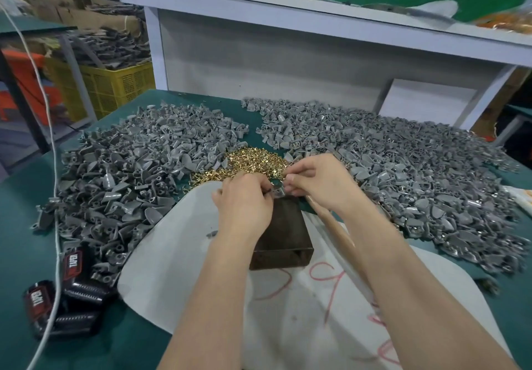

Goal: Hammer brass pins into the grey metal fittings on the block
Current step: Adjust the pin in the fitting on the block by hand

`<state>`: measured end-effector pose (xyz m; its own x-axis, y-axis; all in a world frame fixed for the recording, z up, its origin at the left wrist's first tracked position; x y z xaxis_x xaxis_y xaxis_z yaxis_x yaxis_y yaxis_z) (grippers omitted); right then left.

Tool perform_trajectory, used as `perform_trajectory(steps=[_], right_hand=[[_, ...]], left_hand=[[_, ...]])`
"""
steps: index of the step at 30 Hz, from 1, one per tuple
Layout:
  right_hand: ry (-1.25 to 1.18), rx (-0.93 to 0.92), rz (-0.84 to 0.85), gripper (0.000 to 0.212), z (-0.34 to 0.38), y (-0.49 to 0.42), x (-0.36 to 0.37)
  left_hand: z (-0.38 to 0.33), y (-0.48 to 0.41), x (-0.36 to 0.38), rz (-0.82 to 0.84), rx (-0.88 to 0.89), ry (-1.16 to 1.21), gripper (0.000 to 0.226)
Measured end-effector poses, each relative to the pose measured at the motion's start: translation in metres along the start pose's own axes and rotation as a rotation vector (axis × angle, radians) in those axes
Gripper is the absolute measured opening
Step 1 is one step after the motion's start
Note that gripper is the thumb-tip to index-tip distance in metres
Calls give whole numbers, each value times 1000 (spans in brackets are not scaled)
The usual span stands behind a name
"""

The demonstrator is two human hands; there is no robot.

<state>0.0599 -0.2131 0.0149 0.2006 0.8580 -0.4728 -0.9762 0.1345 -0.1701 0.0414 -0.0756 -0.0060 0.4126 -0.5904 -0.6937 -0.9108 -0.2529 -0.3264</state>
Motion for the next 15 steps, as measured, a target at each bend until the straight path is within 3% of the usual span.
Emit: perform_trajectory(steps=[5, 15], right_hand=[[237, -204, -54, 6, 9, 7, 5], [17, -29, -116, 20, -4, 2, -7]], left_hand=[[-2, 2, -1, 9, 4, 7, 12], [-1, 2, 0, 22, -10, 10, 12]])
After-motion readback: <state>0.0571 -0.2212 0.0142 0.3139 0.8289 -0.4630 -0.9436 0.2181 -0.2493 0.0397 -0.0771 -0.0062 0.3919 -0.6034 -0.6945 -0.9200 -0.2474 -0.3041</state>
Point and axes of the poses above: each hand's wrist, its own y-axis away from the middle knuckle, its own x-axis out of the palm, z = x × y, the point moved 9 cm from there along -y, towards the middle knuckle, and after that the axes turned 12 degrees about -z, right-handed, at the moved point
